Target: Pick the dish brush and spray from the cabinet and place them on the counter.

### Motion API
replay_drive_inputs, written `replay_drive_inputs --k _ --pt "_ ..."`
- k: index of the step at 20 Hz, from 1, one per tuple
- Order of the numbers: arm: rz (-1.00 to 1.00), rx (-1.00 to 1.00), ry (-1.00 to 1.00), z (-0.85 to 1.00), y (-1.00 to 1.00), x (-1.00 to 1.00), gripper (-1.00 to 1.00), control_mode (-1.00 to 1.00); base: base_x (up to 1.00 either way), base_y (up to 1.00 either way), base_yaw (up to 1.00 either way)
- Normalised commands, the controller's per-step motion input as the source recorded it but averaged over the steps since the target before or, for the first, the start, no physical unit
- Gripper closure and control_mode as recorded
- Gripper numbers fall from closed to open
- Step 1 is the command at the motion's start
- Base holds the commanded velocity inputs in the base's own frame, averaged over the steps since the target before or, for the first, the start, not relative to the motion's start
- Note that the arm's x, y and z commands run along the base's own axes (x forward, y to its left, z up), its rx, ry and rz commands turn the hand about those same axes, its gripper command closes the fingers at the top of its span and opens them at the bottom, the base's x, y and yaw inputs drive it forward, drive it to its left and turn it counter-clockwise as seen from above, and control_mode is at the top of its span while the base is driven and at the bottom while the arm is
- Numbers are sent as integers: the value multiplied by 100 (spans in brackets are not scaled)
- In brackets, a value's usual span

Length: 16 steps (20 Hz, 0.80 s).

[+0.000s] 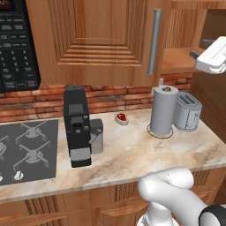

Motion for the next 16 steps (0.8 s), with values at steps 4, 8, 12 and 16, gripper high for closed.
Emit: replay_drive_inputs --k 4,8,12,16 --pt "0 0 0 0 0 37 -100 -100 0 0 0" --pt "0 0 1 -2 -3 42 -100 -100 0 0 0" --pt "2 0 5 -7 0 44 -100 -100 0 0 0" --pt "5 0 7 -9 1 42 -100 -100 0 0 0"
